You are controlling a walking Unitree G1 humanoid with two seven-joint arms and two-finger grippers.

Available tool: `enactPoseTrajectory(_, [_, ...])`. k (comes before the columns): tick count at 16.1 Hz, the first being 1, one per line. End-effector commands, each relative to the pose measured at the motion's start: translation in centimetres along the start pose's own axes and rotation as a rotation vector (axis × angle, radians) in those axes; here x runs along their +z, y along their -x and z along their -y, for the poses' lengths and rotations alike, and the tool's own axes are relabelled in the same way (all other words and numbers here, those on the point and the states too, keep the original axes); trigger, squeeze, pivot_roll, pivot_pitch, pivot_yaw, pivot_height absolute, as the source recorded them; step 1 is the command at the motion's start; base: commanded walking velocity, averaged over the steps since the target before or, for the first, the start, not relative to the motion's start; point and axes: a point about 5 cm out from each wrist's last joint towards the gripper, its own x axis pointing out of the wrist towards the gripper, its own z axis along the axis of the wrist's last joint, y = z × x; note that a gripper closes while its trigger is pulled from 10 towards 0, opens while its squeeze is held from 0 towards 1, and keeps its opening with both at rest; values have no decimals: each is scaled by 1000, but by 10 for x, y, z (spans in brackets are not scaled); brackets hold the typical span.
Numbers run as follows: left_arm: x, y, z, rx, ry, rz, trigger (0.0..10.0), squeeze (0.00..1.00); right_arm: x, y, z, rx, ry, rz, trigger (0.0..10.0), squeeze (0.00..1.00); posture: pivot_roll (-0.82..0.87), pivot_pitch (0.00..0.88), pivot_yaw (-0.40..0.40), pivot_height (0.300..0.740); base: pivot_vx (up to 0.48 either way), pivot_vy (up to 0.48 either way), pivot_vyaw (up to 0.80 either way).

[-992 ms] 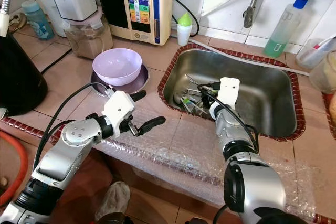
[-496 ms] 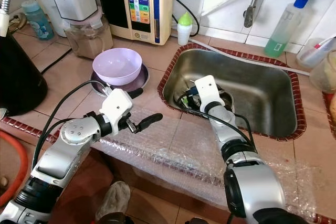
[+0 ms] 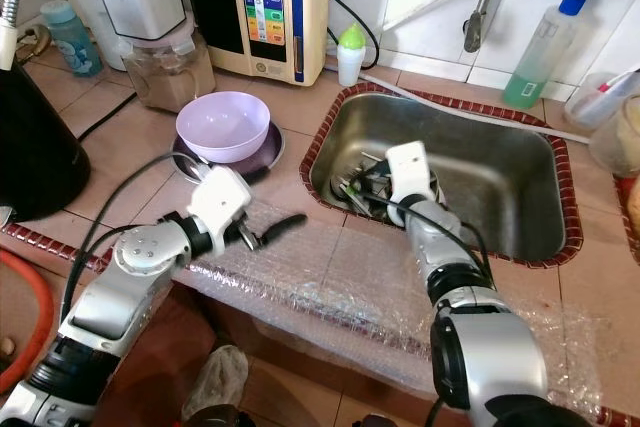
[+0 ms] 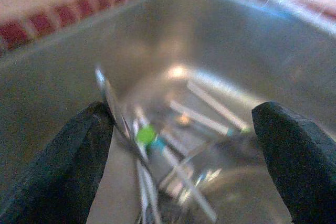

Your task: Kitchen organization

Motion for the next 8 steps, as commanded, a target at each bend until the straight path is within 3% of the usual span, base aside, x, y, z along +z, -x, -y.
enactPoseTrajectory(1, [9,1,-16,102,-27,40,10000,1000,23,-3,1,-16,-14,131,10000,1000,73,0,27,740,0,0,0])
enactPoseTrajectory(4, [17,3,-36,276,-7,87,10000,1000,26,4,-22,66,-19,255,10000,1000,65,9,28,740,0,0,0])
enactPoseTrajectory(7, [19,6,-62,449,58,86,10000,1000,29,23,-55,181,-37,383,10000,1000,52,31,38,740,0,0,0])
enactPoseTrajectory(8, [20,7,-73,491,130,99,10000,1000,29,34,-65,223,-35,416,10000,1000,37,47,48,740,0,0,0])
